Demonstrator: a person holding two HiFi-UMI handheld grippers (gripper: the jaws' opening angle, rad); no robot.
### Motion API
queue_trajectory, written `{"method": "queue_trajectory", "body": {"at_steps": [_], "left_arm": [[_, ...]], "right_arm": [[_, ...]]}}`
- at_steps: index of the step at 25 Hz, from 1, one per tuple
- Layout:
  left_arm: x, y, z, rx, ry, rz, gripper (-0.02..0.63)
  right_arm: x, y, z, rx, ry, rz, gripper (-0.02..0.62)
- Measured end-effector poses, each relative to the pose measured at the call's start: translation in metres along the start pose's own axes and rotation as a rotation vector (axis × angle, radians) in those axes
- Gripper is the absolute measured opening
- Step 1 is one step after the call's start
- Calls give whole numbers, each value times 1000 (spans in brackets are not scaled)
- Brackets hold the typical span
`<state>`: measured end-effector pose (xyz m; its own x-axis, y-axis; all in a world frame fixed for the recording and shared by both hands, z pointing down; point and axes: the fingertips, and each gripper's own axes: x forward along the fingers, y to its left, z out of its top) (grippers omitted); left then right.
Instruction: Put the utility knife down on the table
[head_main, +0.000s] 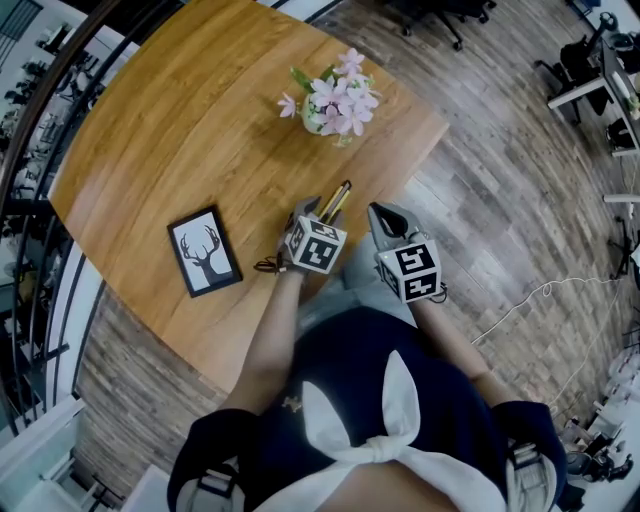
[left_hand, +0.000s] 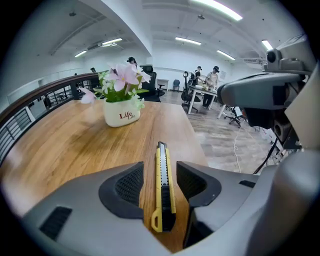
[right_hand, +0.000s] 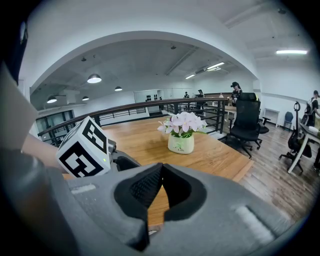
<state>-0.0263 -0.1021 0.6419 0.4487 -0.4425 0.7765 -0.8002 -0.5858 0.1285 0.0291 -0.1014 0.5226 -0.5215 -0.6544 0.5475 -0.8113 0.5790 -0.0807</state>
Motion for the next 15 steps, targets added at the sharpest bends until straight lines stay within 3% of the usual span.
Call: {"method": "queue_trajectory", "body": {"at_steps": [8, 15], "left_arm": [[-47, 6, 35, -11, -156, 46, 193], [-74, 4, 44, -24, -252, 67, 78]], "right_arm": [[-3, 8, 3, -18, -12, 19, -2], [-6, 12, 8, -21, -30, 26, -2]]}}
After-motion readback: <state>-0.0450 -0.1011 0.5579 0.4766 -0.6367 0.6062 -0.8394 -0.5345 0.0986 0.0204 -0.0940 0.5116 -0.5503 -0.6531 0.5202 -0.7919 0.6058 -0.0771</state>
